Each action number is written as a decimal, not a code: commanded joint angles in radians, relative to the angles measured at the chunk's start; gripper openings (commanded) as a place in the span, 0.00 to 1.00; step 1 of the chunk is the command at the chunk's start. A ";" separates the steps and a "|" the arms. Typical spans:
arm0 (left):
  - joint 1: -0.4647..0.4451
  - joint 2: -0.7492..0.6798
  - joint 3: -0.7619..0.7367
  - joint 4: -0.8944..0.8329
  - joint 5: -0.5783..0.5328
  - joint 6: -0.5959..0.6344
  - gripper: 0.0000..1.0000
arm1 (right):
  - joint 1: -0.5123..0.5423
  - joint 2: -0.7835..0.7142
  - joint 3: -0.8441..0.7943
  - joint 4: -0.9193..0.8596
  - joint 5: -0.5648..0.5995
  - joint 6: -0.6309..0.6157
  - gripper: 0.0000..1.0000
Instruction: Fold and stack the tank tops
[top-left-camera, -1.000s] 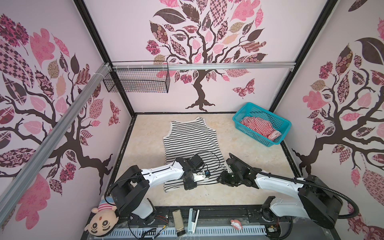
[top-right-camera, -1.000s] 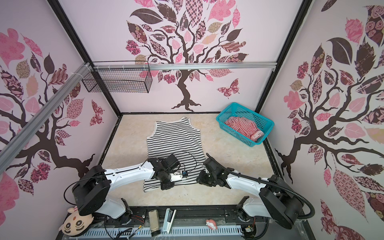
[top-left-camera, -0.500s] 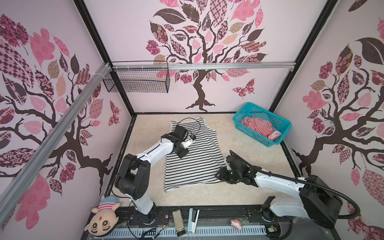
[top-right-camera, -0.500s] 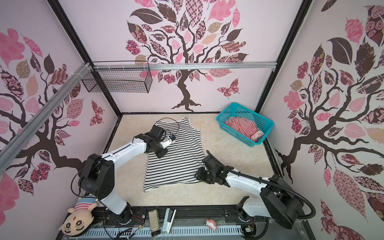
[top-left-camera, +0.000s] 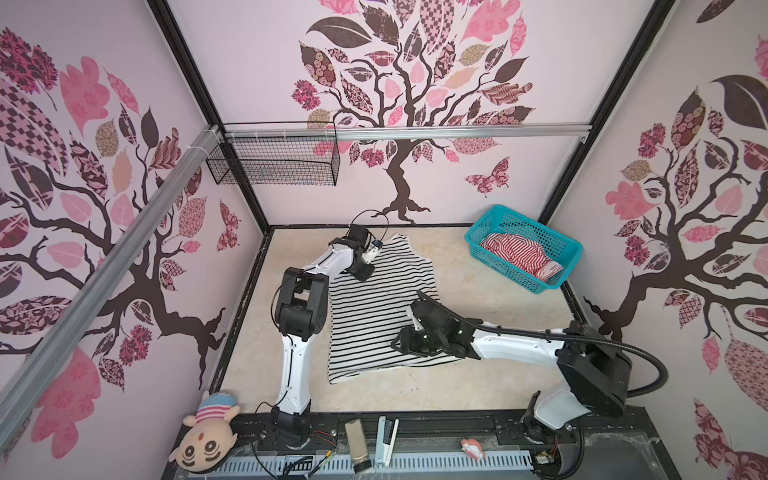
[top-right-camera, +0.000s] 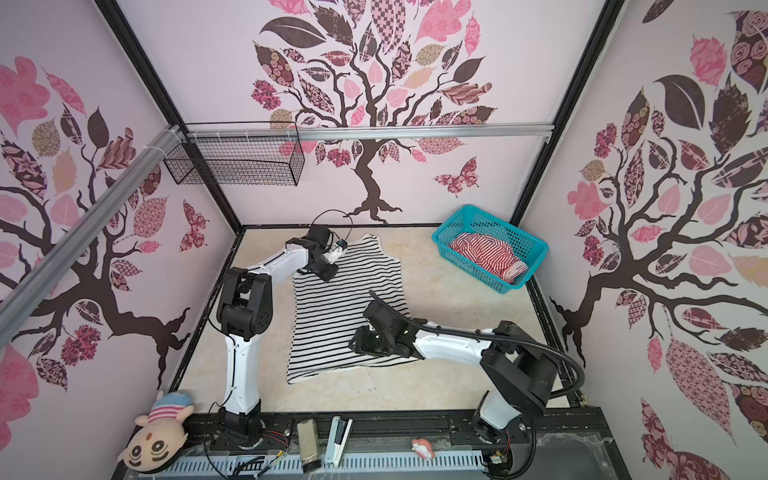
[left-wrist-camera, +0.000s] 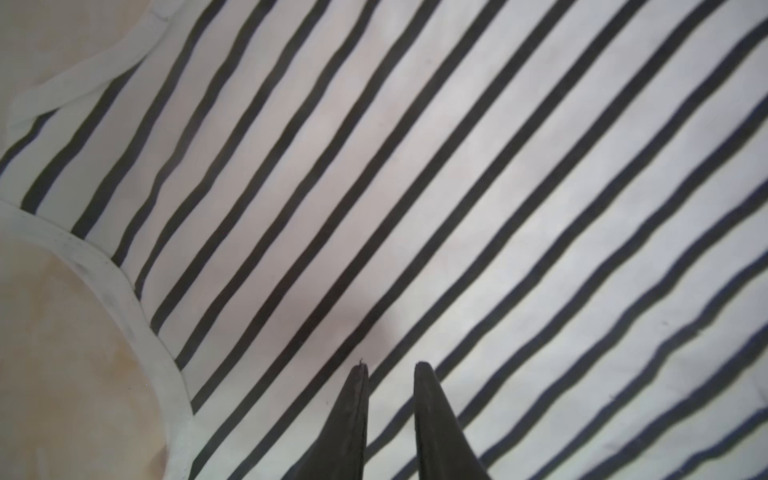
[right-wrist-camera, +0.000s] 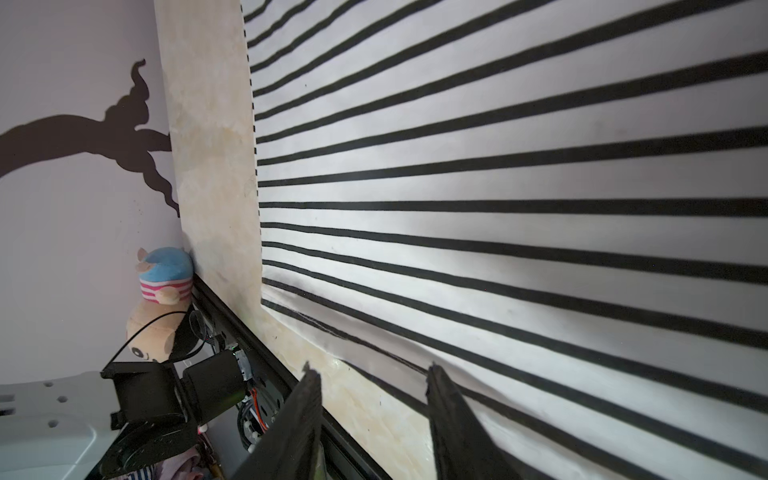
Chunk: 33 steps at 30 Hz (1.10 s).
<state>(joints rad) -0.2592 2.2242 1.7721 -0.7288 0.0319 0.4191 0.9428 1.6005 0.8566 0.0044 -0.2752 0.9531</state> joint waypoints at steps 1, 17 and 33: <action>0.013 0.024 0.063 -0.037 0.015 -0.024 0.24 | 0.030 0.091 0.063 0.004 -0.024 -0.016 0.44; 0.037 0.087 0.067 -0.065 -0.145 -0.008 0.24 | 0.125 0.110 -0.029 0.022 -0.018 0.011 0.44; 0.038 0.012 -0.049 -0.090 -0.173 -0.024 0.24 | 0.045 -0.156 -0.172 -0.097 0.120 0.097 0.51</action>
<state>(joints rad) -0.2276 2.2532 1.7725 -0.7860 -0.1318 0.4103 1.0195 1.4784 0.7269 -0.0547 -0.1974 1.0046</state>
